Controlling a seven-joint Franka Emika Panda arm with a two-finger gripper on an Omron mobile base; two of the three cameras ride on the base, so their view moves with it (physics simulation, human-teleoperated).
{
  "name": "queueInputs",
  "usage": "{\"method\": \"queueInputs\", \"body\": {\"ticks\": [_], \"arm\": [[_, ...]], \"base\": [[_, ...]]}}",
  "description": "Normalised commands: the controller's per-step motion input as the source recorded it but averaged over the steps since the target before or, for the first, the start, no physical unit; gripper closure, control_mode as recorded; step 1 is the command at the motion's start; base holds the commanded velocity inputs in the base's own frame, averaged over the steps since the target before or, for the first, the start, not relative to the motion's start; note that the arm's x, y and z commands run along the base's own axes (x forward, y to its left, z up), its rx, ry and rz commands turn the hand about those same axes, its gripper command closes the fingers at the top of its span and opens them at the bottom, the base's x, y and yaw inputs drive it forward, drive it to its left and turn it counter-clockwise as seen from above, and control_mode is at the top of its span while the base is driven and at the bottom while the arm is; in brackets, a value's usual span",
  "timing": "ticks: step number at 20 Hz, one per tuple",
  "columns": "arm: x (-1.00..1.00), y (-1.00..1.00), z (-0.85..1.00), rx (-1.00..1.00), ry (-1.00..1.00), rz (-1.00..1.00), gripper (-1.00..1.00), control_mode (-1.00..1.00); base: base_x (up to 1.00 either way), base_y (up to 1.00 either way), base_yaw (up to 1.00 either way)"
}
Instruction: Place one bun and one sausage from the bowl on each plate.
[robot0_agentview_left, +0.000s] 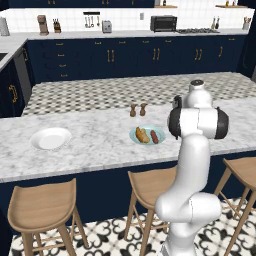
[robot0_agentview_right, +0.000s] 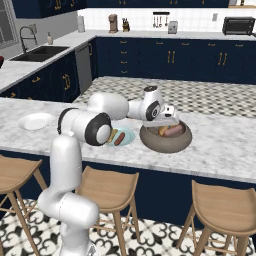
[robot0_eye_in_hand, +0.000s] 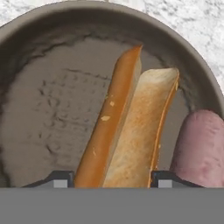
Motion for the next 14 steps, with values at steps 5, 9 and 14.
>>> {"method": "queueInputs", "body": {"ticks": [5, 9, 14], "arm": [[0.0, -0.02, -0.23, 0.0, 0.03, 0.0, 1.0, -1.0], [0.0, -0.01, 0.01, 0.01, 0.01, -0.01, 1.0, -1.0], [0.0, 0.03, 0.07, 0.06, 0.0, -0.01, 1.0, -1.0]], "base": [[0.0, 0.0, 0.0], [0.0, 0.0, 0.0], [0.0, 0.0, 0.0]]}}
